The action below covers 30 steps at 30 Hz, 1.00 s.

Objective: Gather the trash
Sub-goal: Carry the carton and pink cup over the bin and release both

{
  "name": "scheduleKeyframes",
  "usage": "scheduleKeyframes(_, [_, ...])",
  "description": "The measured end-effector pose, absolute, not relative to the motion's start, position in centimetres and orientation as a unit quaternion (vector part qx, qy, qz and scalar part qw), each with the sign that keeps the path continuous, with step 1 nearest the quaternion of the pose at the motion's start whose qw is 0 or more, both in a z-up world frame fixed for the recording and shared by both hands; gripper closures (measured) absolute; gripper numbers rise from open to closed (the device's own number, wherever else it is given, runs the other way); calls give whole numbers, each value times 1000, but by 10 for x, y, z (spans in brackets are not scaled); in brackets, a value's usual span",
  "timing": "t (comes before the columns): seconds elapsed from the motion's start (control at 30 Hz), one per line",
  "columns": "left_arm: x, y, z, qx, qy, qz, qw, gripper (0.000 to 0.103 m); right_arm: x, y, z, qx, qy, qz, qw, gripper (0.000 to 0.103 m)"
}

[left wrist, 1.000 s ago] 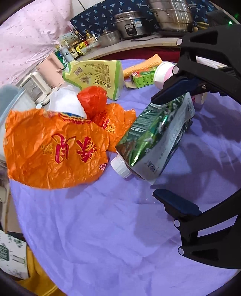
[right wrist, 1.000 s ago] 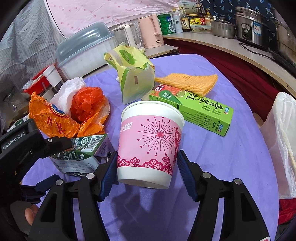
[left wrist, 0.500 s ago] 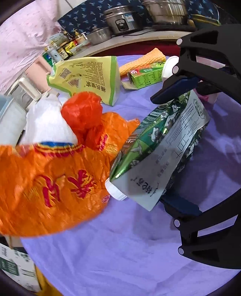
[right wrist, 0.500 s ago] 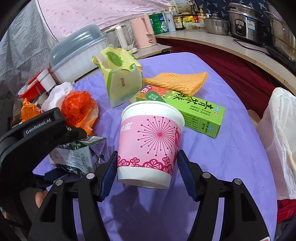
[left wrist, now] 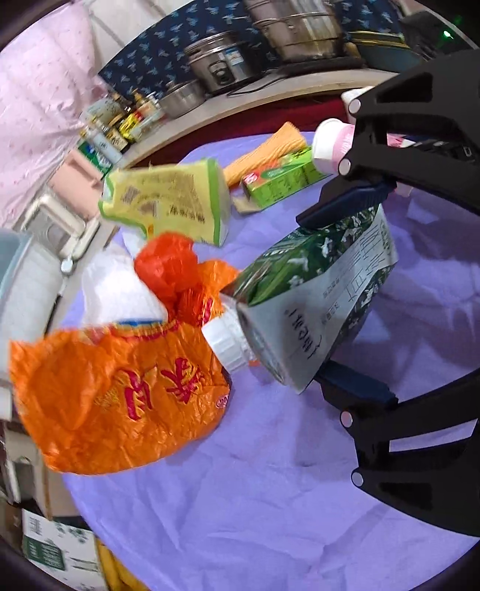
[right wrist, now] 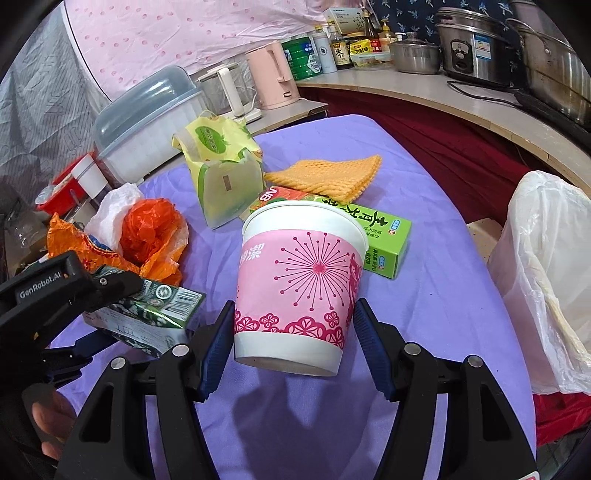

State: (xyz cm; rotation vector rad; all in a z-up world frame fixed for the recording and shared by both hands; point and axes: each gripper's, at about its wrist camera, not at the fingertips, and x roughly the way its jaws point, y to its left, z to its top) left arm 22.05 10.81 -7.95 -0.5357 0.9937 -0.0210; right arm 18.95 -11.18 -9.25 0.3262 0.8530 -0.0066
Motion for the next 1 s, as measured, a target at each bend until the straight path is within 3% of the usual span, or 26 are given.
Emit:
scheduleKeyframes(0.43, [179,63,-31,-168,433,-49,884,48,148,-145,-55,168,369,-30,914,42])
scheduleKeyframes(1.0, [140,-49,26,-77,390,-146,906,48,80,-244,-20,199,316,-106,922,42])
